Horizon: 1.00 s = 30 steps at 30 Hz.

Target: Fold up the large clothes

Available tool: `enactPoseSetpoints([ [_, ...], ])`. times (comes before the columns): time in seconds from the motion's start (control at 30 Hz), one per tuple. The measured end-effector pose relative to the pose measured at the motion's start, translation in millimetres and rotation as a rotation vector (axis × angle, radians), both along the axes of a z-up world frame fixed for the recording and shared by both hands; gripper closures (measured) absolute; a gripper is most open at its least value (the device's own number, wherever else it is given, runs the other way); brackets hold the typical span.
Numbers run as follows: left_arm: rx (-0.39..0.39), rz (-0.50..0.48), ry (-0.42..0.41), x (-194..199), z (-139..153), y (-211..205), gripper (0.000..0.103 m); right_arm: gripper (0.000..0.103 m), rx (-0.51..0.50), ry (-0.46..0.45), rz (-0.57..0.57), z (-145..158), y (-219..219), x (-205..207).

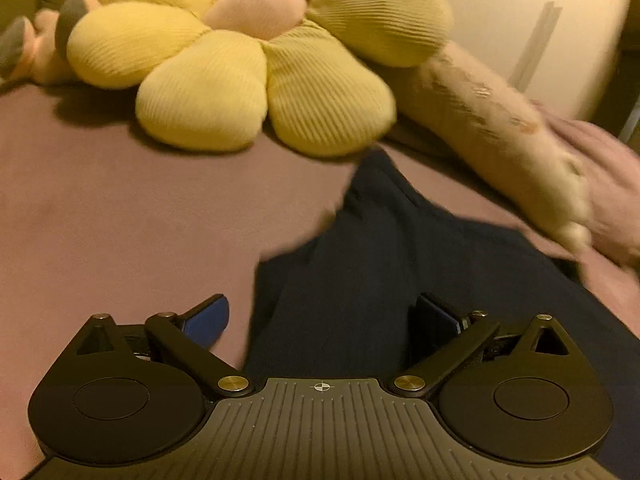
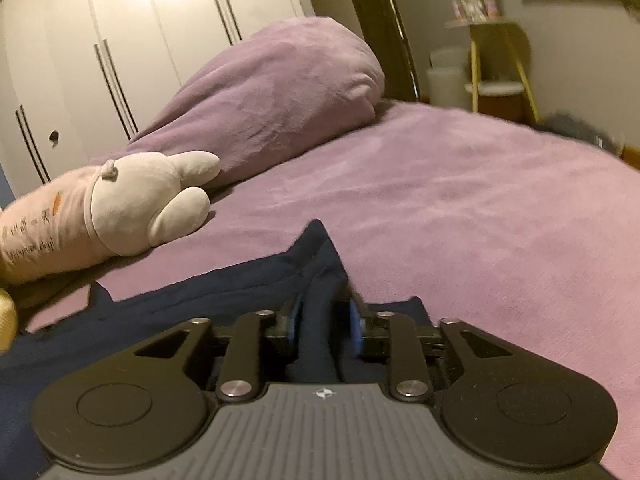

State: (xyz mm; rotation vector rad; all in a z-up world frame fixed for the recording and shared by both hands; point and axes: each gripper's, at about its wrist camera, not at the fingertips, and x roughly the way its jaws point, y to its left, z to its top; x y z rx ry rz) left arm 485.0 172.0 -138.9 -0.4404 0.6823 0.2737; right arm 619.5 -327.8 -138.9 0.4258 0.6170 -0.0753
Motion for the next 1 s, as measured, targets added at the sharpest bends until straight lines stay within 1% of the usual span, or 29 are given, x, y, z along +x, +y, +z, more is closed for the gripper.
enactPoseSetpoints([
  [0.07,-0.018,-0.073,0.01,-37.7,2.1,1.2,0.001,0.063,0.066,0.025,0.05,14.5,-14.9,-18.7],
  [0.1,-0.025,-0.111,0.023,-60.6,2.0,2.1,0.001,0.063,0.083,0.016,0.08,21.2,-22.9,-38.2],
  [0.13,-0.045,-0.139,0.029,-77.8,2.1,3.5,0.001,0.06,0.085,0.004,0.104,25.7,-29.7,-59.0],
  [0.17,-0.074,-0.161,0.03,-93.9,2.1,5.4,0.001,0.047,0.086,0.003,0.132,29.0,-37.9,-84.0],
  [0.2,-0.103,-0.174,0.024,-108.5,1.7,7.8,0.001,0.042,0.105,-0.001,0.164,28.7,-49.1,-115.4],
  [0.27,-0.149,-0.194,0.013,-124.0,2.2,12.6,0.001,0.042,0.165,0.013,0.236,21.0,-66.7,-160.8],
  [0.33,-0.171,-0.203,-0.002,-125.0,2.3,13.7,0.001,0.042,0.23,0.018,0.285,12.8,-79.4,-187.3],
  [0.37,-0.187,-0.202,-0.008,-121.8,2.5,13.6,0.001,0.043,0.283,0.021,0.302,7.6,-84.8,-194.7],
  [0.4,-0.205,-0.206,-0.012,-116.8,1.9,13.5,0.002,0.043,0.325,0.026,0.302,4.0,-87.9,-197.3],
  [0.47,-0.238,-0.2,0.027,-105.2,-2.5,13.6,0.01,0.043,0.363,0.027,0.298,0.0,-89.8,-194.5],
  [0.5,-0.269,-0.209,0.046,-100.6,-6.0,12.9,0.02,0.045,0.371,0.03,0.299,-2.3,-89.7,-190.8],
  [0.53,-0.3,-0.217,0.049,-99.0,-7.8,12.1,0.025,0.047,0.382,0.04,0.297,-4.9,-89.5,-186.9],
  [0.57,-0.3,-0.212,0.046,-99.4,-7.0,10.4,0.025,0.051,0.395,0.043,0.301,-7.6,-90.4,-183.1],
  [0.6,-0.284,-0.224,0.039,-100.5,-5.2,8.1,0.026,0.057,0.391,0.04,0.308,-8.0,-89.8,-181.8],
  [0.63,-0.262,-0.245,0.039,-100.6,-3.1,6.1,0.03,0.06,0.384,0.032,0.327,-6.7,-89.3,-181.3],
  [0.7,-0.236,-0.275,0.041,-100.1,-3.4,4.8,0.031,0.067,0.361,0.01,0.374,-3.0,-90.4,-182.8],
  [0.77,-0.25,-0.278,0.06,-93.8,-8.6,4.5,0.031,0.067,0.344,0.016,0.427,-3.8,-89.1,-180.3],
  [0.8,-0.263,-0.273,0.061,-90.8,-10.7,4.4,0.031,0.066,0.357,0.034,0.444,-7.1,-88.9,-175.3],
  [0.87,-0.291,-0.24,0.064,-87.4,-13.6,4.6,0.032,0.065,0.398,0.061,0.442,-13.0,-89.0,-165.4],
  [0.9,-0.302,-0.228,0.066,-87.6,-13.0,4.1,0.036,0.065,0.414,0.065,0.434,-14.6,-87.3,-162.0],
  [0.93,-0.301,-0.228,0.067,-88.5,-10.7,3.2,0.044,0.065,0.417,0.071,0.422,-14.7,-84.1,-159.7],
  [0.97,-0.284,-0.234,0.07,-89.9,-7.0,2.0,0.048,0.068,0.414,0.076,0.411,-14.1,-80.1,-159.2],
  [1.0,-0.274,-0.239,0.072,-91.9,-3.7,2.1,0.058,0.074,0.408,0.074,0.412,-11.0,-76.3,-160.2],
])
